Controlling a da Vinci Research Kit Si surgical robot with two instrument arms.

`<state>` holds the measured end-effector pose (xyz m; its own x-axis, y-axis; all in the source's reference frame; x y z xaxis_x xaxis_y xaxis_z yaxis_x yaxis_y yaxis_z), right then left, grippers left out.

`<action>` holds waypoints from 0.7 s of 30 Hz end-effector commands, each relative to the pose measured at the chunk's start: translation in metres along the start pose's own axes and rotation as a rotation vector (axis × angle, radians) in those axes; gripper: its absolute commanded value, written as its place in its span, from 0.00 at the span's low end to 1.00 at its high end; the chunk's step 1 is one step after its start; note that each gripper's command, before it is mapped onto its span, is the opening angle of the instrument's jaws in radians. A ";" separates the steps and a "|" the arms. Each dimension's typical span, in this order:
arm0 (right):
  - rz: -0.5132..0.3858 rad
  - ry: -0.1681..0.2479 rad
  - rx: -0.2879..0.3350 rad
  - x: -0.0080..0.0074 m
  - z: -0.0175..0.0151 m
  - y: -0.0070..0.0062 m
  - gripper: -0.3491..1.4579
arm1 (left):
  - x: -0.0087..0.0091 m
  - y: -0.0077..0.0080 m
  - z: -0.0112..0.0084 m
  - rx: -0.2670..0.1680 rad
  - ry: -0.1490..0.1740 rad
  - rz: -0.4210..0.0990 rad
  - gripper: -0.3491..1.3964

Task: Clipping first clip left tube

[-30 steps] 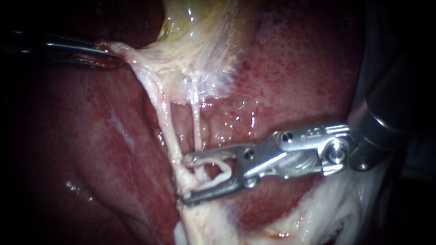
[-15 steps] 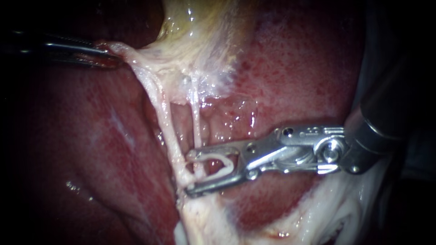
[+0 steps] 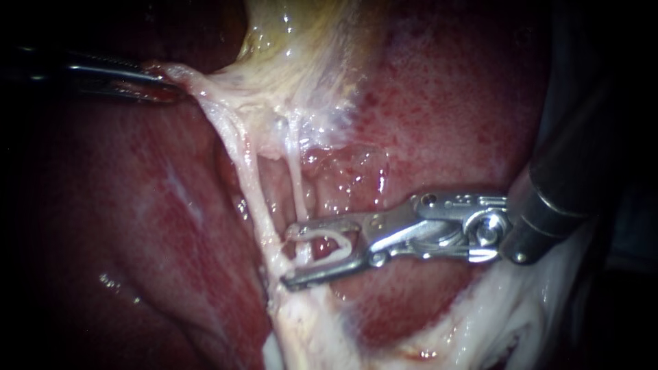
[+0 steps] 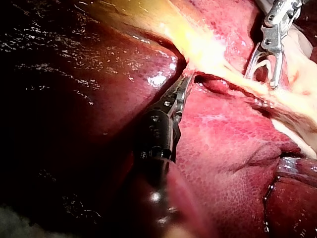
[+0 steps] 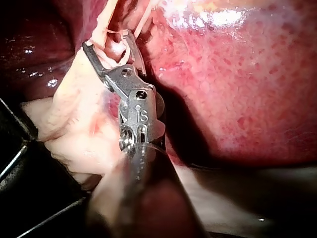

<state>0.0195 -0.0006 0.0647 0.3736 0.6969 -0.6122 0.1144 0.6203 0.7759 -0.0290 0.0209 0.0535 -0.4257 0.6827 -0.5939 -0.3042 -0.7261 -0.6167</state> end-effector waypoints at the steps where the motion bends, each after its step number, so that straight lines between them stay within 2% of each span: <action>1: -0.001 0.008 0.013 0.0001 0.0002 -0.0001 0.47 | 0.0000 0.0000 0.0000 0.000 0.000 0.000 0.00; 14: -0.024 0.024 0.122 0.0015 0.0041 -0.0013 0.46 | 0.0001 0.0000 0.0003 0.002 0.000 0.000 0.00; 21: -0.029 0.052 0.125 0.0021 0.0063 -0.0016 0.46 | 0.0003 0.0000 0.0007 0.003 0.001 -0.002 0.00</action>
<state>0.0260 -0.0025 0.0632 0.3182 0.6999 -0.6395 0.2390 0.5936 0.7685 -0.0298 0.0210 0.0536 -0.4243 0.6836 -0.5938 -0.3070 -0.7255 -0.6159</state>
